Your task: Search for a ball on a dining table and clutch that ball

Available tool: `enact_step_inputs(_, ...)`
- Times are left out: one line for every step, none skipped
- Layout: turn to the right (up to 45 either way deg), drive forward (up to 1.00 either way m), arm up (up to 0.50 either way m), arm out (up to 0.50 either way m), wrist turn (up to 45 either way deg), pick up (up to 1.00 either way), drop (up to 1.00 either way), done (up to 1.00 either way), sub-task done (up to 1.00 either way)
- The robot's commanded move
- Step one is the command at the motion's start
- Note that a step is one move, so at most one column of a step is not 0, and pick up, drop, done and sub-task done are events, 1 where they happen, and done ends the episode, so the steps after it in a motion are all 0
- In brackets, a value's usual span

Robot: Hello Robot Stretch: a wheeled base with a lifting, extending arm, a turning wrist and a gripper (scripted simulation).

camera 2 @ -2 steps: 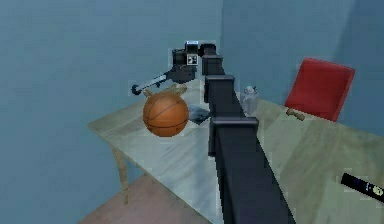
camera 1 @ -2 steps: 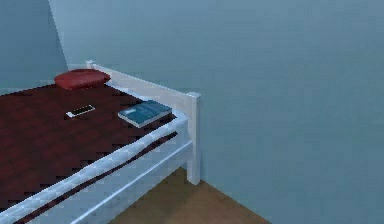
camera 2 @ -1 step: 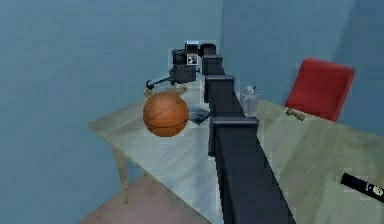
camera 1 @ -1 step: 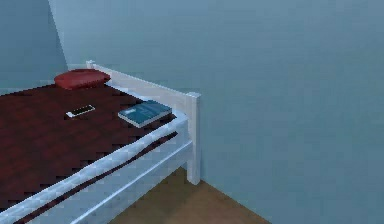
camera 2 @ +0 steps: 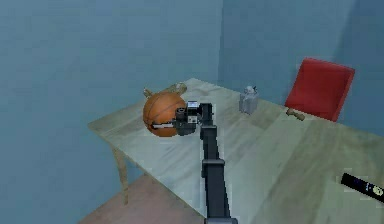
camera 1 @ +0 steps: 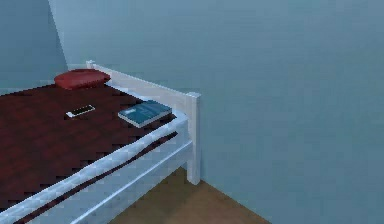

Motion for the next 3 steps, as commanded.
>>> enact_step_inputs(0.0, 0.0, 0.0, 0.0, 0.0, 1.0, 0.0, 0.0, 0.0)
enact_step_inputs(0.0, 0.0, 0.1, 0.0, 0.0, 0.0, 0.0, 0.0, 0.0)
enact_step_inputs(0.0, 0.0, 0.0, 0.0, 0.0, 0.0, 0.0, 1.0, 0.0)
